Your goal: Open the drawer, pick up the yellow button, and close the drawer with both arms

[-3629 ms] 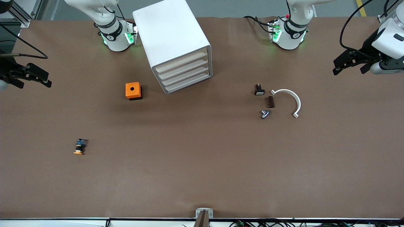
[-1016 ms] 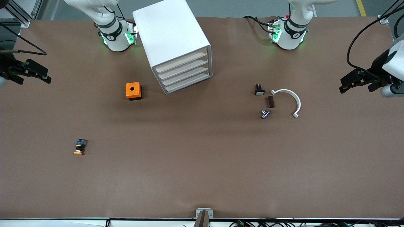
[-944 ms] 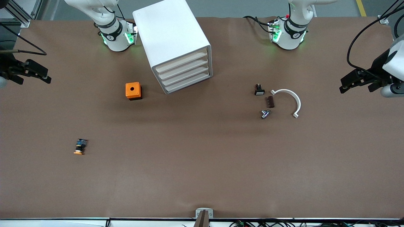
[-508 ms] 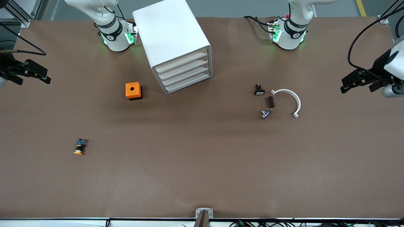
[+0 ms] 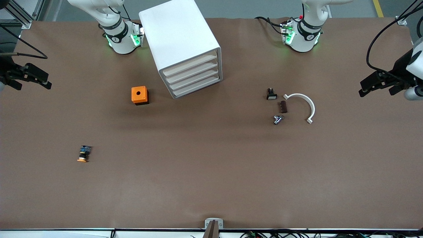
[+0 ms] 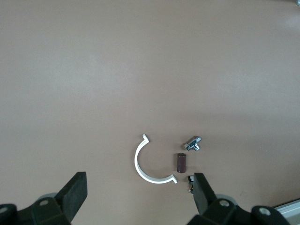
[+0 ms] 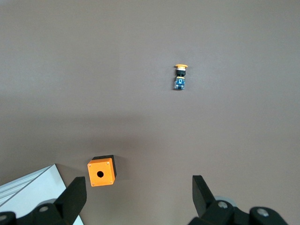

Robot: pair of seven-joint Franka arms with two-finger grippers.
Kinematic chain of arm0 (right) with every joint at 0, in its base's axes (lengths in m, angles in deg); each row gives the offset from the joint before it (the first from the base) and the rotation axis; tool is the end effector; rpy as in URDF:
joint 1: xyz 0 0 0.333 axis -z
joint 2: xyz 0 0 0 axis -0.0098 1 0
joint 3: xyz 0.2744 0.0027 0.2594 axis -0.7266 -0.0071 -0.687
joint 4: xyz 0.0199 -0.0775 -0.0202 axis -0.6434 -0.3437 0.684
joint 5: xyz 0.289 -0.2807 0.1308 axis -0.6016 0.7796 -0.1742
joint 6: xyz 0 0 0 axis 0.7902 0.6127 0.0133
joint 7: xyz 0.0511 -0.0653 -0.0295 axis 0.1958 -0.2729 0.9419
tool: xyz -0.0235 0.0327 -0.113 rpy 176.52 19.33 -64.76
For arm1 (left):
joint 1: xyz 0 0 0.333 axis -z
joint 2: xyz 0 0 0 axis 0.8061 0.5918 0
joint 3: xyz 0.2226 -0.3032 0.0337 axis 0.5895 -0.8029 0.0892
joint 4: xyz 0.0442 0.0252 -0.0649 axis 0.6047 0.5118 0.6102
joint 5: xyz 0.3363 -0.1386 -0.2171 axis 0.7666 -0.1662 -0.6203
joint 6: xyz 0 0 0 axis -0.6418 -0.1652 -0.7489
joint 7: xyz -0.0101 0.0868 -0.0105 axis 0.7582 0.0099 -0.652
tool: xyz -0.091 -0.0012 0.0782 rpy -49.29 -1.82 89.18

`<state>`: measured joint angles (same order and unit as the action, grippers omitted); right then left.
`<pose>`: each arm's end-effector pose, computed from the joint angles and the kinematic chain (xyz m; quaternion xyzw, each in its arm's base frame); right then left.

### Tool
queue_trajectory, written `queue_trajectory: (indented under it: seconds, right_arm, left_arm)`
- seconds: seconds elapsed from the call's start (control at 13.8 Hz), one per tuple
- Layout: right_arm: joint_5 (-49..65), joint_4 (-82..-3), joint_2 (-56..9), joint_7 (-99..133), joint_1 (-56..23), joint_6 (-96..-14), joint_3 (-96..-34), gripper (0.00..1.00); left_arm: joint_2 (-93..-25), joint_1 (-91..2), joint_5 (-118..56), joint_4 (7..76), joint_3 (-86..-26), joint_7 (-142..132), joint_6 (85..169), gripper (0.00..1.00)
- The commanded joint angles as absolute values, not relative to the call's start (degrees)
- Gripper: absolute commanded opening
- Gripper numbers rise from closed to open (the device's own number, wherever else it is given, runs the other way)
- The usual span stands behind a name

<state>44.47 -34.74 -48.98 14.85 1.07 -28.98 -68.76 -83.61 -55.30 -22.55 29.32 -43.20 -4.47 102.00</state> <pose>0.5693 -0.0200 0.6848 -1.0000 -0.0064 -0.0038 0.0030 0.5971 -0.0412 0.6866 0.9992 0.0273 0.0264 0.0117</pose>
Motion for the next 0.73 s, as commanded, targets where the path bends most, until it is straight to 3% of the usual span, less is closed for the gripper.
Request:
queue_trajectory:
  seconds: [0.0, 0.65]
  right_arm:
    - [46.0, -34.7, -49.5, 15.4, 1.3, -29.6, -69.1, 1.0]
    - [45.1, -34.8, -49.5, 15.3, 1.4, -29.9, -69.1, 1.0]
  left_arm:
    - [-84.4, -56.5, -23.2, 29.0, -44.1, -5.5, 101.3, 1.0]
    - [-83.9, -56.7, -23.2, 29.1, -44.0, -5.4, 101.2, 1.0]
